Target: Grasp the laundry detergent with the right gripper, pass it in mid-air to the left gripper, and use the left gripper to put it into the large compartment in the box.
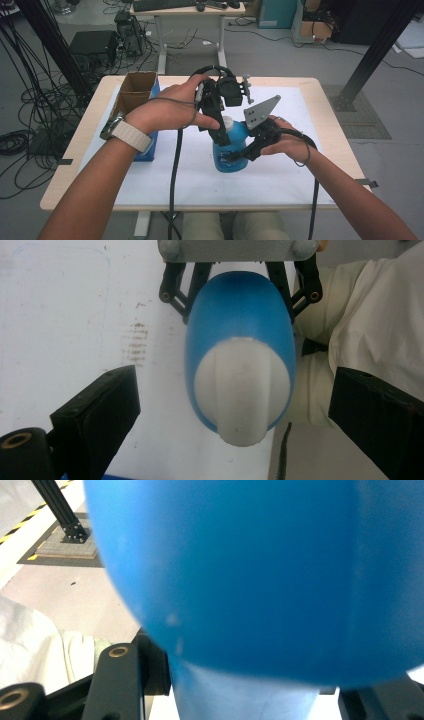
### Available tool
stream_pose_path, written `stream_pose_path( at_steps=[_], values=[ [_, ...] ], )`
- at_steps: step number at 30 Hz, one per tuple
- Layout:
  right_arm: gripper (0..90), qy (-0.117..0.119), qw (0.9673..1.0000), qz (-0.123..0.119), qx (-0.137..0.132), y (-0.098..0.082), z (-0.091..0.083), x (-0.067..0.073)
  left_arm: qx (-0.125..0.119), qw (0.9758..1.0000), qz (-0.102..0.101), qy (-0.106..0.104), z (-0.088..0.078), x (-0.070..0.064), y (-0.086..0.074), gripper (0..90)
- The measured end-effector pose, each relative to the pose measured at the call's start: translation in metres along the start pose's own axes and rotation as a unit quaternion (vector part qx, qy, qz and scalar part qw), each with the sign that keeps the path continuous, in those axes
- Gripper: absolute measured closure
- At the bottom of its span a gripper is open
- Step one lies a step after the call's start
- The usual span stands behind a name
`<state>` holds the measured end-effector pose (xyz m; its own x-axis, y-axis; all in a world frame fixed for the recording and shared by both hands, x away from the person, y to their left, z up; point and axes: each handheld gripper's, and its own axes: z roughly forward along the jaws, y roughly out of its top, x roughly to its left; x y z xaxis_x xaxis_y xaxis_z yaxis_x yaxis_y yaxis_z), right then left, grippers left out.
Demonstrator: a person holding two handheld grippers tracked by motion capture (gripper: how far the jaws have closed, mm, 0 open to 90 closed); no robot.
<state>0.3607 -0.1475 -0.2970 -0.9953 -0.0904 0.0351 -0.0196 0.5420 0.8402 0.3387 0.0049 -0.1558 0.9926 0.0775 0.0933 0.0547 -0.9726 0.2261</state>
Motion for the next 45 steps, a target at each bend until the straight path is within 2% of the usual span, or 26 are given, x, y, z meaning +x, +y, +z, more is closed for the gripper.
stream_pose_path(
  at_steps=[9, 16, 32, 33, 34, 36, 45],
  values=[
    [43.3, 0.001, 1.0, -0.002, 0.0, 0.001, -0.001, 0.001, 0.0, 1.0, 0.004, -0.002, 0.004, 0.0, 0.004, 6.8],
    [43.3, -0.006, 0.9999, -0.016, 0.003, 0.002, -0.001, 0.0, 0.002, 1.0, 0.005, -0.004, 0.008, 0.0, 0.006, 7.1],
    [43.3, -0.01, 0.9998, -0.012, 0.009, 0.004, -0.002, 0.002, 0.004, 1.0, 0.002, -0.006, 0.02, 0.001, 0.007, 9.6],
    [43.3, -0.01, 0.9998, -0.016, 0.007, 0.005, -0.002, 0.002, 0.003, 1.0, 0.001, -0.005, 0.021, 0.001, 0.007, 9.9],
    [43.3, -0.005, 0.9999, -0.009, 0.008, 0.005, -0.003, 0.003, 0.006, 1.0, 0.002, -0.007, 0.022, 0.001, 0.008, 10.5],
    [43.3, -0.004, 0.9998, -0.017, 0.005, 0.005, -0.003, 0.003, 0.004, 1.0, 0.002, -0.008, 0.023, 0.001, 0.008, 11.5],
    [43.3, -0.007, 0.9998, -0.013, 0.011, 0.006, -0.003, 0.004, 0.009, 0.9998, 0.01, -0.018, 0.028, 0.002, 0.009, 18.2]
  ],
)
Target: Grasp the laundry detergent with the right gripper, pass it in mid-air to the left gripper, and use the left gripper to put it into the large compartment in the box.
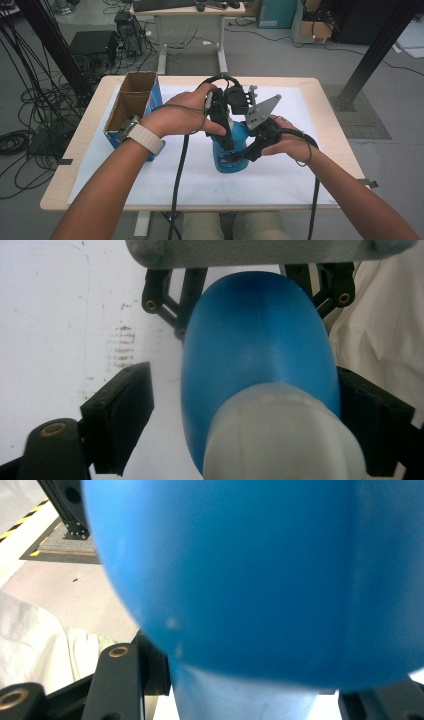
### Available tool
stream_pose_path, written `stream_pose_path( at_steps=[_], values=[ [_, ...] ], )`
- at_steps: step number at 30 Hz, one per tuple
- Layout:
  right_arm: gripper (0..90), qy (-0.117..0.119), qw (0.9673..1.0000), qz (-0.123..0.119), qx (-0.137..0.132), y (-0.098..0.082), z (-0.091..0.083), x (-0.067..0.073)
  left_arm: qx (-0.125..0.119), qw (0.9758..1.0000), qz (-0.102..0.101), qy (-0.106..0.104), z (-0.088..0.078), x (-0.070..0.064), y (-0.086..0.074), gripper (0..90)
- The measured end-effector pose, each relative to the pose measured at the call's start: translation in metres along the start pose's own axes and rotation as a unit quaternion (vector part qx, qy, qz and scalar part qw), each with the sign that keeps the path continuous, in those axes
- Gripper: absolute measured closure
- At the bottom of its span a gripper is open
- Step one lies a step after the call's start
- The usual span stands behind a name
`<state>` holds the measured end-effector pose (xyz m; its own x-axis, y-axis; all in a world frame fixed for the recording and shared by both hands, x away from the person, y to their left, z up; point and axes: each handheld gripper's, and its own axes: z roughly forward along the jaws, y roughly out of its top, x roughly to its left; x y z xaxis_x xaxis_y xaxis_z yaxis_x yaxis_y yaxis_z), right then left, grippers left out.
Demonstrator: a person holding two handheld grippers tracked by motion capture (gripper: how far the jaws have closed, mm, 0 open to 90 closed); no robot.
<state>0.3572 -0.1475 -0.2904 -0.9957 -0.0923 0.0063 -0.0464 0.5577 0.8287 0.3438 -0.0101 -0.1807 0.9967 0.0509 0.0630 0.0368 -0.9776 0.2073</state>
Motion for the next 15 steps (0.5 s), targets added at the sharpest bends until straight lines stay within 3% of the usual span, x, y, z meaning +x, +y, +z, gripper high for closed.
stream_pose_path(
  at_steps=[6, 7, 15],
  values=[
    [43.3, -0.001, 1.0, 0.001, 0.0, -0.0001, -0.0003, 0.0006, 0.0, 1.0, -0.004, -0.005, 0.0034, -0.0003, 0.0005, 21.0],
    [43.3, -0.002, 1.0, 0.003, 0.001, -0.0001, -0.0005, 0.0009, 0.007, 0.9999, 0.008, -0.005, 0.0027, 0.0012, 0.0007, 21.6],
    [43.3, 0.002, 1.0, -0.001, 0.002, -0.0007, 0.0009, 0.0009, 0.01, 0.9997, 0.015, -0.019, 0.005, 0.0008, 0.0005, 30.6]
  ],
)
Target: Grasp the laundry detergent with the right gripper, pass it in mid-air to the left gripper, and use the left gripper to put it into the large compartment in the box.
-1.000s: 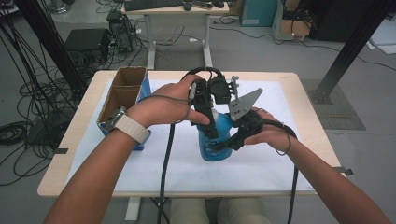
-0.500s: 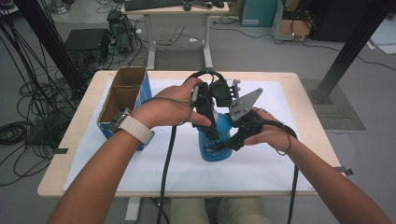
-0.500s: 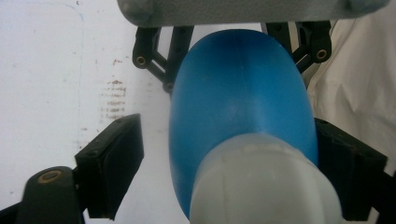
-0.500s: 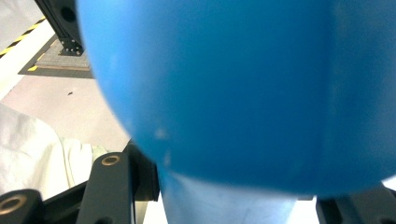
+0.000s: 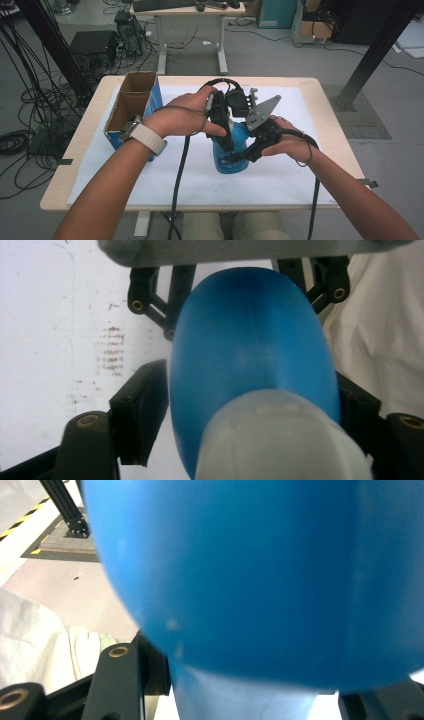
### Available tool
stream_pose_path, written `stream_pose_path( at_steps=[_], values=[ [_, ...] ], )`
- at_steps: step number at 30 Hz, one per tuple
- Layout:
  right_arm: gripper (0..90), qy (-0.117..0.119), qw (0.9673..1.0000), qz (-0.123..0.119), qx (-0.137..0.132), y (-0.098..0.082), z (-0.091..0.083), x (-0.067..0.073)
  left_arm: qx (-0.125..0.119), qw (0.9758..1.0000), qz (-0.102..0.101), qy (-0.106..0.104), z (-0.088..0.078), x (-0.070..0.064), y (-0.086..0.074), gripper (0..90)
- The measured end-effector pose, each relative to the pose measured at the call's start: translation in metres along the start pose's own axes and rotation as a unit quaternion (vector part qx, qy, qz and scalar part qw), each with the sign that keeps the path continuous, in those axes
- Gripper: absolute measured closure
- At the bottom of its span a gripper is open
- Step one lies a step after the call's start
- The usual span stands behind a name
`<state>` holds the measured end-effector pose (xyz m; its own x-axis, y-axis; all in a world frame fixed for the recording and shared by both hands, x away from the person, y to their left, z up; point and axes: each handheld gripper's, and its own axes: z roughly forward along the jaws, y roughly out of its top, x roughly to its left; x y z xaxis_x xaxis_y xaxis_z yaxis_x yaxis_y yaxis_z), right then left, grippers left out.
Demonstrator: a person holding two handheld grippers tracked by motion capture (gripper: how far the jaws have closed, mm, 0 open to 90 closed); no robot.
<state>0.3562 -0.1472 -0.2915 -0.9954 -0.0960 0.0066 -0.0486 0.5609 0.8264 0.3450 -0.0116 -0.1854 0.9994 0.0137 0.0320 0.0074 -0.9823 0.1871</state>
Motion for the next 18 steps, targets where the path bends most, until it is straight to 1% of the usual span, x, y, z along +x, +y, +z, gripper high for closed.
stream_pose_path(
  at_steps=[2, 3, 7, 9, 12, 18],
  values=[
    [43.4, 0.001, 1.0, 0.0, 0.002, -0.0004, 0.0001, -0.0002, -0.003, 1.0, 0.004, -0.006, 0.0003, -0.0008, -0.0001, 35.4],
    [43.3, 0.001, 1.0, 0.001, 0.003, -0.0006, 0.0001, -0.0002, -0.002, 1.0, 0.003, -0.007, 0.0005, -0.0008, -0.0001, 36.3],
    [43.4, 0.002, 1.0, -0.001, 0.005, -0.0011, 0.0012, 0.0004, 0.003, 1.0, 0.002, -0.007, 0.0016, -0.0015, 0.0003, 36.6],
    [43.4, 0.0, 1.0, -0.001, 0.005, -0.0014, 0.0013, 0.0004, 0.002, 1.0, 0.005, -0.003, 0.0019, -0.0018, 0.0003, 36.7],
    [43.4, -0.002, 1.0, -0.002, 0.004, -0.0016, 0.0009, 0.0, 0.0, 1.0, 0.003, -0.001, 0.0014, -0.0017, 0.0001, 36.9],
    [43.5, -0.006, 1.0, -0.003, 0.006, -0.0016, 0.0003, -0.0003, 0.005, 1.0, 0.004, 0.003, 0.0016, -0.0017, 0.0017, 37.1]
  ],
)
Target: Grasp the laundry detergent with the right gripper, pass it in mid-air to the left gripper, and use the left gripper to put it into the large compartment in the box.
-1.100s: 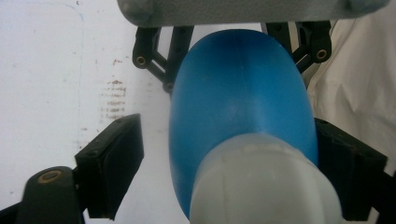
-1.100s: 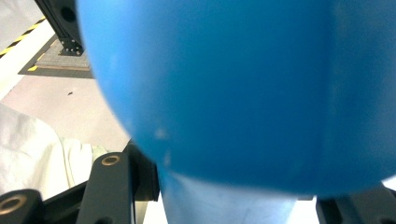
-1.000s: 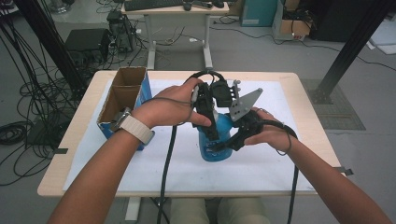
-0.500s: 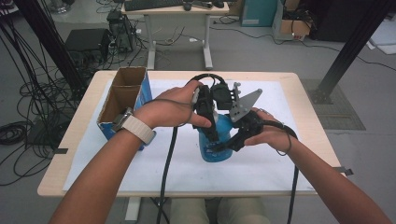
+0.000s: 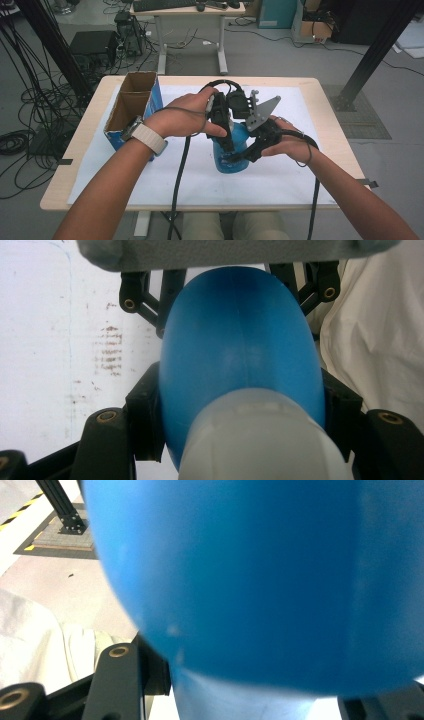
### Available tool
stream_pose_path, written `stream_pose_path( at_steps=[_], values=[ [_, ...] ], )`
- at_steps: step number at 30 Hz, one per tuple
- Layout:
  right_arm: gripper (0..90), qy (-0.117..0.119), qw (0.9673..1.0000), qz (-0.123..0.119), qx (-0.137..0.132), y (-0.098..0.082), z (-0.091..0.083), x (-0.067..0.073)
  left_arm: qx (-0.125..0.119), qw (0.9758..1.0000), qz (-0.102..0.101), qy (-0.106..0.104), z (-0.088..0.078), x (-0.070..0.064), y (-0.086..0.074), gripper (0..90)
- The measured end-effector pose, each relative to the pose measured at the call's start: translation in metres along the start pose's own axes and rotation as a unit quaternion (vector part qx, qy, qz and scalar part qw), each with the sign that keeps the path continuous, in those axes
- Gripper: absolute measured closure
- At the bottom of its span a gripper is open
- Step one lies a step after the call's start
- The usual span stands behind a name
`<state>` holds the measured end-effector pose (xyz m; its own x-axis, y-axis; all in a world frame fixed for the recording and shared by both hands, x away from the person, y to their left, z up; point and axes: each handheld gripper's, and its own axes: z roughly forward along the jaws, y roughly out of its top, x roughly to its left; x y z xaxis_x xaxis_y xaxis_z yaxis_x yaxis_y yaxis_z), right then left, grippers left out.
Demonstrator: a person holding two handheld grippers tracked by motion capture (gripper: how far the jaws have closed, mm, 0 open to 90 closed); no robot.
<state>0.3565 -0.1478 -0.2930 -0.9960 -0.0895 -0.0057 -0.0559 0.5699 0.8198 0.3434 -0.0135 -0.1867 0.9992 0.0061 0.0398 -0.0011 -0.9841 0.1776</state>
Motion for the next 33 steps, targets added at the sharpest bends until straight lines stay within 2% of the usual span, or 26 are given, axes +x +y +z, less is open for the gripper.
stream_pose_path(
  at_steps=[30, 31, 33],
  values=[
    [43.4, -0.008, 1.0, 0.004, -0.001, -0.0014, -0.0032, -0.0024, 0.004, 1.0, 0.001, 0.006, -0.001, 0.0034, 0.0028, 37.2],
    [43.4, -0.01, 0.9999, 0.009, 0.001, -0.0013, -0.0039, -0.0019, 0.006, 1.0, 0.008, 0.002, -0.0012, 0.0049, 0.0032, 37.2],
    [43.4, -0.013, 0.9999, 0.009, 0.001, -0.0011, -0.0043, -0.0018, 0.004, 1.0, 0.0, 0.006, -0.0013, 0.0037, 0.0029, 37.2]
  ],
)
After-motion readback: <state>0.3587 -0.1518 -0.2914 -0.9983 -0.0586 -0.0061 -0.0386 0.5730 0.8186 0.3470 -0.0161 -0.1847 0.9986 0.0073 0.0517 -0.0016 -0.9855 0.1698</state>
